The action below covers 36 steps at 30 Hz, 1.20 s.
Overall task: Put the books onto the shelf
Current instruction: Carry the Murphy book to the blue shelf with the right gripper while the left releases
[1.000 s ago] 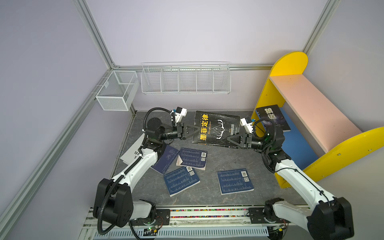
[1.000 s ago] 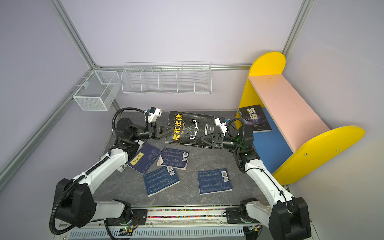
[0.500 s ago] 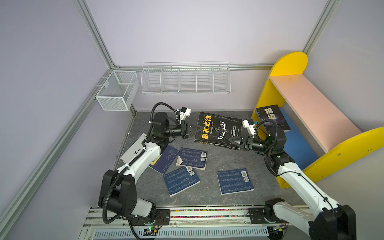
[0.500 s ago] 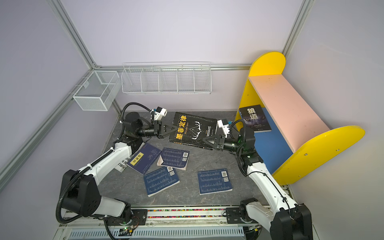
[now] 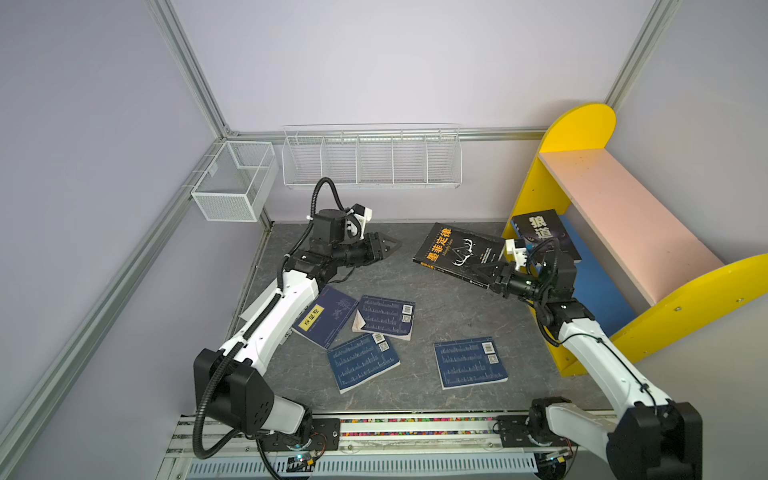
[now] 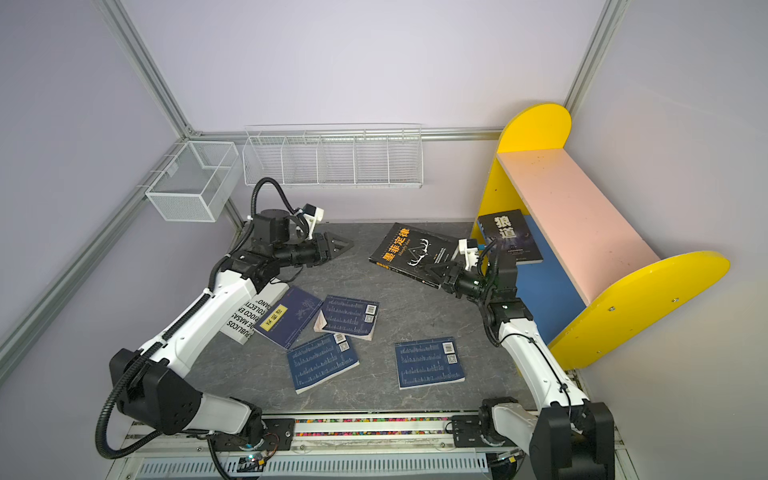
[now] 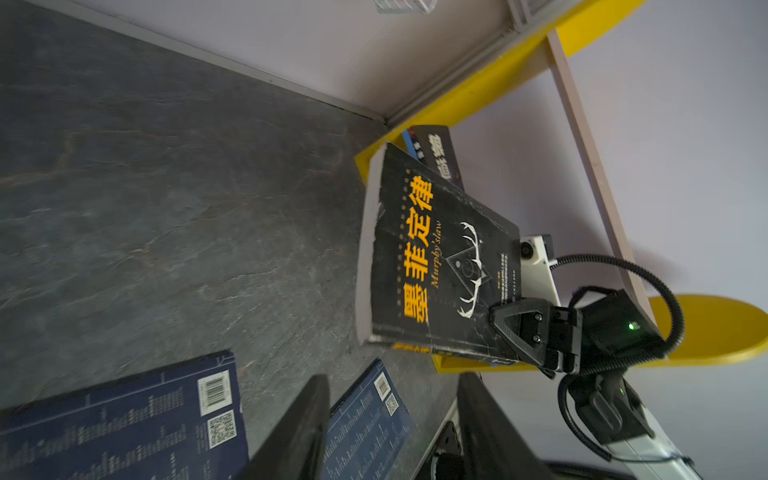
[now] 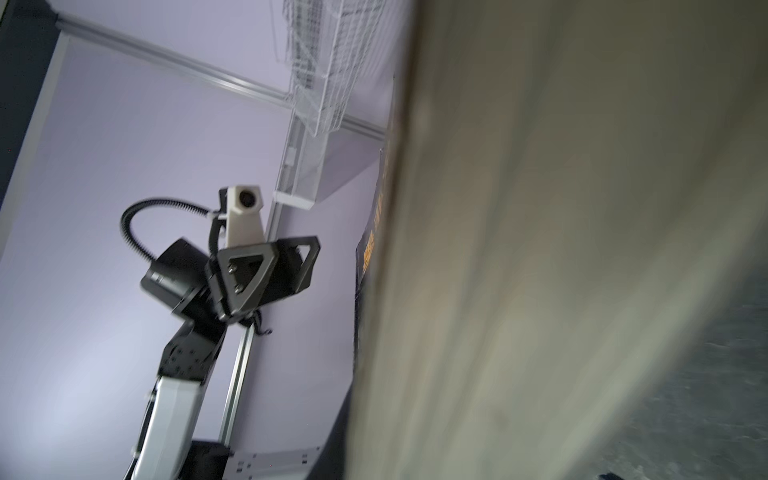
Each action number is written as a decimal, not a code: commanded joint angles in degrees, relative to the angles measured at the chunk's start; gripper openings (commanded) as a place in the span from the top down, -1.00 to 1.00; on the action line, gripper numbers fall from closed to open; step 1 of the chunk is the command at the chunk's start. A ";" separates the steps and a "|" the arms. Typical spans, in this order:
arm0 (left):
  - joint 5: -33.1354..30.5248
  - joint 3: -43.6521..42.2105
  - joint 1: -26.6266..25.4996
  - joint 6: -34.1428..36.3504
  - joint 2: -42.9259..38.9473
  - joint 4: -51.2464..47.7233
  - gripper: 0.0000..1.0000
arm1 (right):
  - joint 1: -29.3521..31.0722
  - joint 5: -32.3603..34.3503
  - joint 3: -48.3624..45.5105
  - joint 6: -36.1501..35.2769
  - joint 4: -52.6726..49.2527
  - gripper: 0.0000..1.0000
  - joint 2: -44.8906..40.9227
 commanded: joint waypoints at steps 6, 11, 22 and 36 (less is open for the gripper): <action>-12.40 -11.50 0.04 2.64 -12.16 -2.76 -0.30 | -6.24 11.56 2.70 0.49 6.89 0.88 1.40; -12.31 -16.62 0.02 0.46 -13.59 -0.91 -0.30 | -10.93 15.61 2.92 2.42 8.47 0.88 2.24; -10.49 -20.53 0.03 -2.78 -13.75 5.08 -0.30 | -20.03 21.87 3.64 2.34 9.62 0.88 3.17; -9.07 -22.32 -0.10 -4.79 -10.66 9.19 -0.29 | -22.96 35.03 2.65 3.67 16.91 0.88 6.74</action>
